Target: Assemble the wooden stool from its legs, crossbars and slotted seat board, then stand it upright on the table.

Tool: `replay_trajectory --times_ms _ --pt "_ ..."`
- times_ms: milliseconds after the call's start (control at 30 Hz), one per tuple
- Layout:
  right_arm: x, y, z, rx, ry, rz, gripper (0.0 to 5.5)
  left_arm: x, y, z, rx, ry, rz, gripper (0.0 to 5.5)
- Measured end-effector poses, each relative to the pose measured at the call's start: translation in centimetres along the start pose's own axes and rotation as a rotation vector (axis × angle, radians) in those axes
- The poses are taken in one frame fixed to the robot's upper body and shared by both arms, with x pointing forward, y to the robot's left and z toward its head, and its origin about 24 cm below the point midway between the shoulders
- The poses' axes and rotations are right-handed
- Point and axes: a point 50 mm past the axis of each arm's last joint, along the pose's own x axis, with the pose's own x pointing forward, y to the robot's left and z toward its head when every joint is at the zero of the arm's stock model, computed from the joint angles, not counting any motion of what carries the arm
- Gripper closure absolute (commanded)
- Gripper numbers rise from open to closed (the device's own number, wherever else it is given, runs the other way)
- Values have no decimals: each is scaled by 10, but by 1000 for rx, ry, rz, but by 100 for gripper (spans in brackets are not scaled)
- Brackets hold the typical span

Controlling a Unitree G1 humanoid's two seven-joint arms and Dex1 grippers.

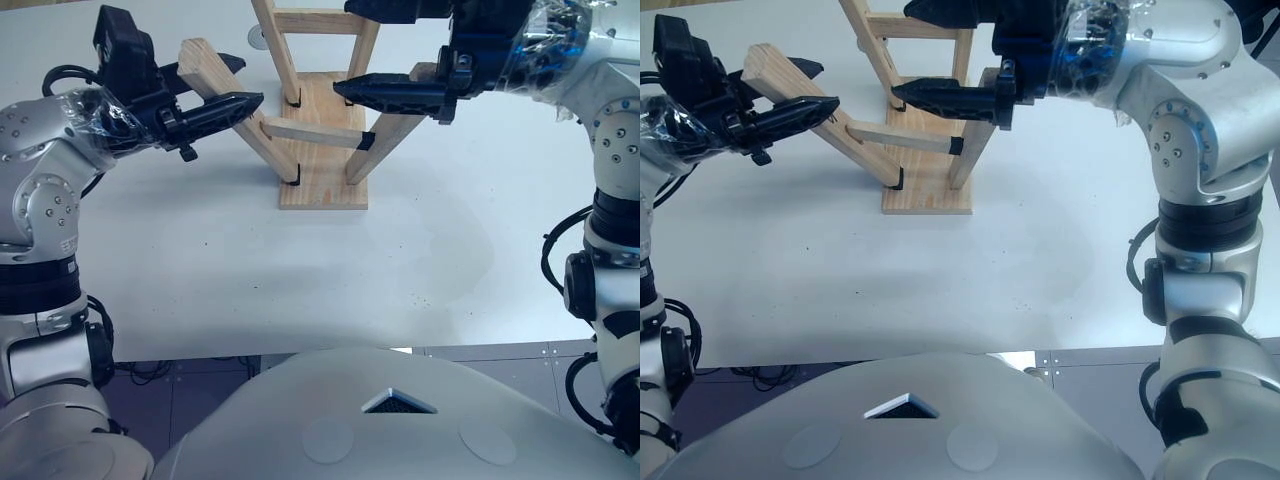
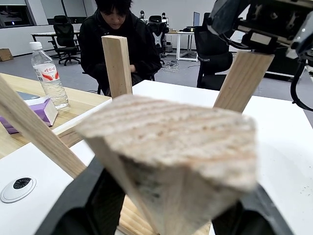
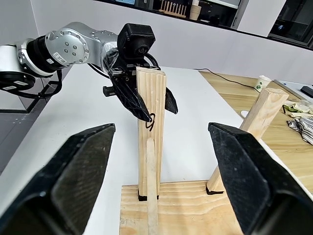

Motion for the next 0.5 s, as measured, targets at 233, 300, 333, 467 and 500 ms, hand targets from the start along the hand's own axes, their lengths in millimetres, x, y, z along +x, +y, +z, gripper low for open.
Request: replay_trajectory --times_ms 233,300,333,467,500 --pt "-2 -2 0 -28 55 -9 198 10 -3 4 2 29 1 336" --pt "-2 -2 0 -30 60 -10 198 11 -4 5 5 39 2 336" --pt "-1 -2 0 -31 63 -11 198 12 -4 5 7 44 3 336" --pt "-1 -2 -1 -35 70 -15 198 14 -6 6 46 88 8 336" --pt "-1 -2 -1 -32 69 -18 198 15 -6 7 62 107 12 336"
